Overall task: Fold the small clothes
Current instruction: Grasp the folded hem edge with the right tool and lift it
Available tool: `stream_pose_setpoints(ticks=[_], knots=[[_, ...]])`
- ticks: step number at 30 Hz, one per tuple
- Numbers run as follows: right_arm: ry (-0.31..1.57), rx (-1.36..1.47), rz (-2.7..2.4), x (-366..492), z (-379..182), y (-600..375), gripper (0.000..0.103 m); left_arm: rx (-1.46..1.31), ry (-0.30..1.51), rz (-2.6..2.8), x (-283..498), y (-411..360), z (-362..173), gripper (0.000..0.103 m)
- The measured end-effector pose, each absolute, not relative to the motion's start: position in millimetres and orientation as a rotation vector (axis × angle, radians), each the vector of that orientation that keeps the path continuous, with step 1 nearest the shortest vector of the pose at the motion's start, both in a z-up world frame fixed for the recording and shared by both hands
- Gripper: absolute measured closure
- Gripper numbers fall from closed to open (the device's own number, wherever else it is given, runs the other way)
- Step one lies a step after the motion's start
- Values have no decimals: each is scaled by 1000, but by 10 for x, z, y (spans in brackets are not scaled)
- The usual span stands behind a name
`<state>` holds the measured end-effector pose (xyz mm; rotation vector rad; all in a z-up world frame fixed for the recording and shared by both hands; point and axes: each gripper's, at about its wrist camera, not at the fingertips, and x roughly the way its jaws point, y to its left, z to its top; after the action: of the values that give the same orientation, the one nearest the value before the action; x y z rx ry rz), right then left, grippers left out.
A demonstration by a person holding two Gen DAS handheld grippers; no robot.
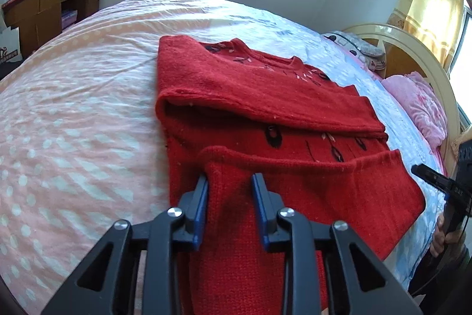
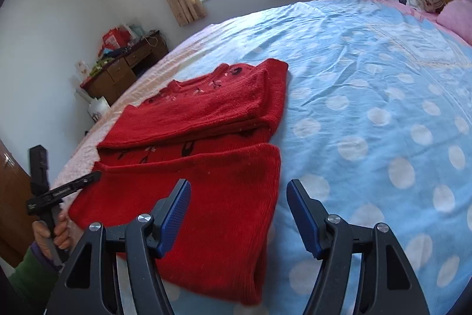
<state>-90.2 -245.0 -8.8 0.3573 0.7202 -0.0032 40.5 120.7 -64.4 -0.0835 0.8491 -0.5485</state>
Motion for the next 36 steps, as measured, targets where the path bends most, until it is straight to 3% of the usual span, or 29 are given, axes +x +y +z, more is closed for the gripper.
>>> stream_pose_setpoints(ticks=[7, 8, 9, 11, 13, 20, 36], knots=[[766, 374, -55, -619, -294, -2461, 35, -82, 841, -547, 419, 1208, -662, 70], [758, 365, -56, -609, -286, -2440, 47, -83, 837, -547, 418, 1209, -666, 70], [751, 351, -43, -600, -275, -2407, 74, -84, 834, -547, 413, 1210, -669, 70], [751, 274, -53, -586, -241, -2300, 87, -85, 823, -545, 399, 1212, -676, 70], [728, 193, -78, -617, -185, -2195, 94, -86, 811, -546, 387, 1216, -683, 71], [620, 123, 57, -842, 94, -1915, 95, -122, 791, -552, 370, 1258, -702, 73], [753, 206, 31, -736, -241, -1971, 91, -168, 786, -571, 365, 1309, -721, 71]])
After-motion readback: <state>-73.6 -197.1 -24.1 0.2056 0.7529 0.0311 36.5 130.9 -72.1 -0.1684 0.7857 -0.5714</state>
